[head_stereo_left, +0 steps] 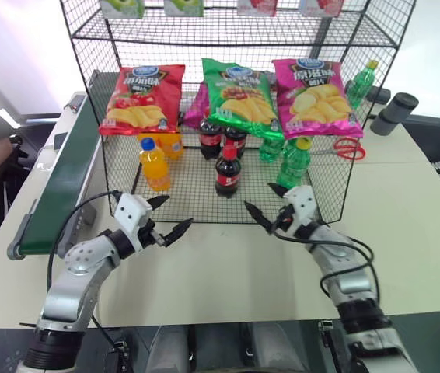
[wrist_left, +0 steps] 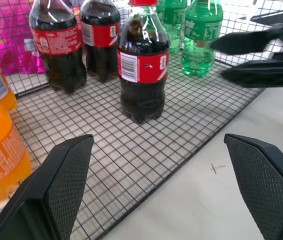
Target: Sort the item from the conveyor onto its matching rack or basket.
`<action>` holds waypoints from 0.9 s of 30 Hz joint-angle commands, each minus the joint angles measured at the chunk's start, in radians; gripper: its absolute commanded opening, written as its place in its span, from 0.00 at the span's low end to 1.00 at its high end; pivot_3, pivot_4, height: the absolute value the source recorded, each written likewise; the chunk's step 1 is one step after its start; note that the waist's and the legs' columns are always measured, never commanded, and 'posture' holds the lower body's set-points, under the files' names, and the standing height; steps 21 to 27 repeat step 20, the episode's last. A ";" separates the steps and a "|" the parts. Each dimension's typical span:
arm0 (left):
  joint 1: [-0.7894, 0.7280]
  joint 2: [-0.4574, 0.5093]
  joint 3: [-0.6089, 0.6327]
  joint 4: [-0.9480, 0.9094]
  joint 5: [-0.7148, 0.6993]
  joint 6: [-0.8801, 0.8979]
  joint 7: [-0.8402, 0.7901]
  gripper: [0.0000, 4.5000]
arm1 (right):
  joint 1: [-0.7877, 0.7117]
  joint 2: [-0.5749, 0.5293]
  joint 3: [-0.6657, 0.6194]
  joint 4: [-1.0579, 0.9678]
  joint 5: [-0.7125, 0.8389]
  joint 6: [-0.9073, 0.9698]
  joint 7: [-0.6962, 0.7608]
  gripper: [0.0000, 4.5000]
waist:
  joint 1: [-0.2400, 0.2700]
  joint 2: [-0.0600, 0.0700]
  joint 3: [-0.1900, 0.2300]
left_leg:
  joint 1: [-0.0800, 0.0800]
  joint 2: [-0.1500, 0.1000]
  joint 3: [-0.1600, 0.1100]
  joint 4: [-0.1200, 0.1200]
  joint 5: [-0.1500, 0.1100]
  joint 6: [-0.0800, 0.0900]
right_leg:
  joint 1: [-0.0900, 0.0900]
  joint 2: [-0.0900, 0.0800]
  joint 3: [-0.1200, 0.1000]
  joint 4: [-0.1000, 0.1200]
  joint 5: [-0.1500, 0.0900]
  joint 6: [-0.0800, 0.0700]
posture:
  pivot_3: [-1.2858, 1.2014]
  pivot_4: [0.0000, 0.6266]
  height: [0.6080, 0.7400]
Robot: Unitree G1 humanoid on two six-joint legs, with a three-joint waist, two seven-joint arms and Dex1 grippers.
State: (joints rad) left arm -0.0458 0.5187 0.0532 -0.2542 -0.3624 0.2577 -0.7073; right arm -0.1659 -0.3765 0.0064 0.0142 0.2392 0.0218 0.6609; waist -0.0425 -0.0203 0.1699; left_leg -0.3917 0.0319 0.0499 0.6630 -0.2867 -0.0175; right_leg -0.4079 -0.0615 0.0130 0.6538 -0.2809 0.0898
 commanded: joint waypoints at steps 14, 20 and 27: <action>-0.007 0.154 0.176 0.139 -0.063 0.000 -0.133 1.00 | 0.224 -0.318 -0.358 -0.224 0.257 0.211 0.180 0.99 | 0.030 0.000 0.000 | 0.000 0.000 0.001 0.000 0.000 0.000 | 0.003 0.001 0.000 -0.004 0.000 0.000 | 0.52 0.24 1.00; 0.003 0.150 0.167 0.142 -0.053 -0.010 -0.141 1.00 | 0.214 -0.318 -0.358 -0.215 0.251 0.212 0.176 0.99 | 0.029 0.000 0.000 | 0.000 0.000 0.001 0.000 0.000 0.000 | 0.003 0.001 0.000 -0.004 0.000 0.000 | 0.52 0.24 1.00; 0.003 0.150 0.167 0.142 -0.053 -0.010 -0.141 1.00 | 0.214 -0.318 -0.358 -0.215 0.251 0.212 0.176 0.99 | 0.029 0.000 0.000 | 0.000 0.000 0.001 0.000 0.000 0.000 | 0.003 0.001 0.000 -0.004 0.000 0.000 | 0.52 0.24 1.00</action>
